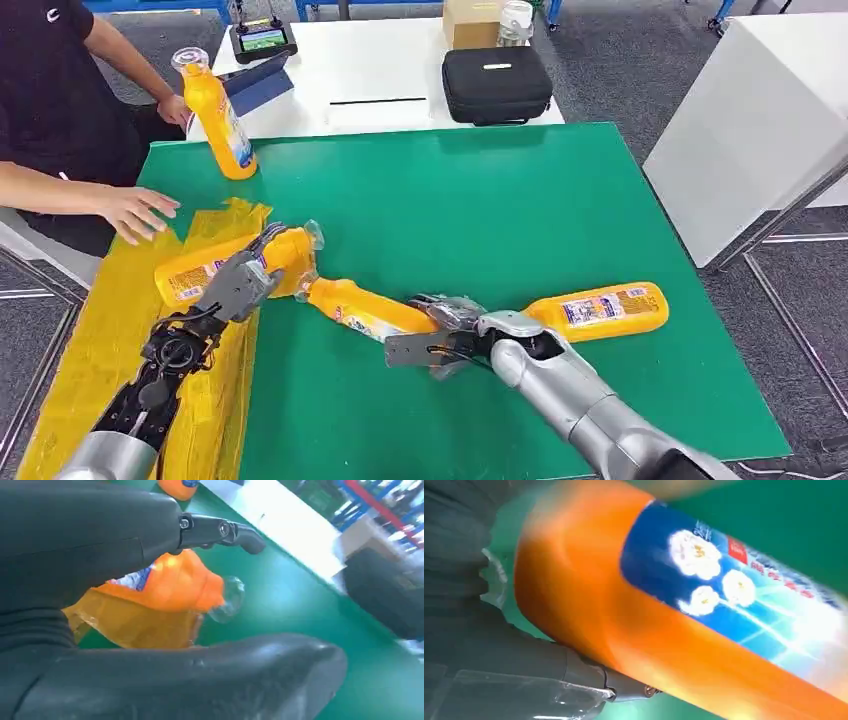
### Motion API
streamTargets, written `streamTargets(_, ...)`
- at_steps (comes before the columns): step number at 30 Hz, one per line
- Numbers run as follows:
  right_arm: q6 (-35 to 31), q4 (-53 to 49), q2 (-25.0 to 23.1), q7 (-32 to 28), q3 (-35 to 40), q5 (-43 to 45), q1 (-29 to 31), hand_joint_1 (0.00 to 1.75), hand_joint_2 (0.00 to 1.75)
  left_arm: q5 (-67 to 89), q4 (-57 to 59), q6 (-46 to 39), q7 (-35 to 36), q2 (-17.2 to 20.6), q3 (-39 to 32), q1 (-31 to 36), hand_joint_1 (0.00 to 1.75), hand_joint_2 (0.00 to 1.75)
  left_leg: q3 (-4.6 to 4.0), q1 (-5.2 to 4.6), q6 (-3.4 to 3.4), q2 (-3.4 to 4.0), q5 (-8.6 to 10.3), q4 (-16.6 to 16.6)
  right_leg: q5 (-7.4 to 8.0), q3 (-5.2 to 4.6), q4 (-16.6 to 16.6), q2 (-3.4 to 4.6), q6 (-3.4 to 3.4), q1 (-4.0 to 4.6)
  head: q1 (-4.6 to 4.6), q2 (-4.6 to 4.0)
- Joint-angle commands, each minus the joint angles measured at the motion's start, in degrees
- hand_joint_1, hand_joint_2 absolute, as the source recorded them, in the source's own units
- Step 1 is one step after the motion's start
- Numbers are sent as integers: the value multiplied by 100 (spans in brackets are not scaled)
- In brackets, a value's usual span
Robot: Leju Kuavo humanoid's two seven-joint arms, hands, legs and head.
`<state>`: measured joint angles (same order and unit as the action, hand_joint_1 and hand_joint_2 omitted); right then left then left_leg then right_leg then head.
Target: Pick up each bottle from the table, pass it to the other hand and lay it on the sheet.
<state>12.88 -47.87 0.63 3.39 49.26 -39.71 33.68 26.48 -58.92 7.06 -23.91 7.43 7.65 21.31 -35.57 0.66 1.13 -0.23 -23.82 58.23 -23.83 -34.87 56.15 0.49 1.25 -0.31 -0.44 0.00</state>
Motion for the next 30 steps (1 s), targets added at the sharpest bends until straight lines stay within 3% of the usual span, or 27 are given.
streamTargets(1,-122,1633,-344,89,676,-728,56,0,175,-1429,-546,368,-307,-157,-109,26,0,0,29,3,-2,-5,-5,-7,-7,33,-11,-11,-2,5,2,0)
streamTargets(2,-67,1770,-405,59,709,-764,28,0,175,-1496,-552,366,-285,-183,-63,88,0,0,30,3,-2,-6,-3,-9,-5,32,-12,-11,-2,5,-2,0)
streamTargets(3,-71,1857,-455,36,690,-776,7,30,175,-1574,-552,367,-261,-196,-19,132,0,0,32,4,-2,-9,-2,-7,-4,34,-11,-13,-2,7,0,0)
streamTargets(4,-70,1880,-479,33,694,-777,-27,171,175,-1603,-558,363,-256,-228,-15,169,0,0,47,4,-3,-13,-1,-12,-5,50,-17,-20,-3,7,-2,0)
streamTargets(5,-105,1908,-508,39,662,-778,-54,175,175,-1650,-547,341,-222,-253,1,202,0,0,50,8,-5,-10,-2,-8,-2,51,-16,-16,-3,10,0,0)
streamTargets(7,-162,1895,-515,63,568,-752,-97,171,175,-1670,-550,302,-198,-243,51,207,0,0,65,8,-9,-6,-6,-9,-2,59,-16,-10,-6,11,0,0)
streamTargets(9,-152,1842,-488,45,519,-742,-118,0,175,-1731,-543,265,-192,-247,39,194,0,0,85,8,-14,-5,-10,-11,-1,74,-18,-7,-9,12,0,0)
streamTargets(11,-117,1752,-429,-1,451,-693,-94,0,175,-1742,-554,250,-194,-244,38,178,0,0,105,9,-19,-5,-11,-14,1,90,-20,-8,-12,11,0,0)
streamTargets(12,-97,1633,-374,-98,324,-577,-96,0,0,-1773,-552,230,-199,-254,21,175,0,0,112,8,-18,-2,-14,-10,-1,94,-16,-4,-12,10,0,0)
streamTargets(20,536,-569,695,52,-299,111,469,0,0,-1947,-787,190,-247,-151,-258,-85,0,0,94,2,-13,9,-5,0,11,78,-1,6,-19,2,0,0)
streamTargets(30,410,-868,888,59,-398,244,479,0,0,-1975,-796,205,-256,-132,-345,-110,0,0,21,-2,3,-5,12,3,19,23,3,-3,-4,1,0,0)
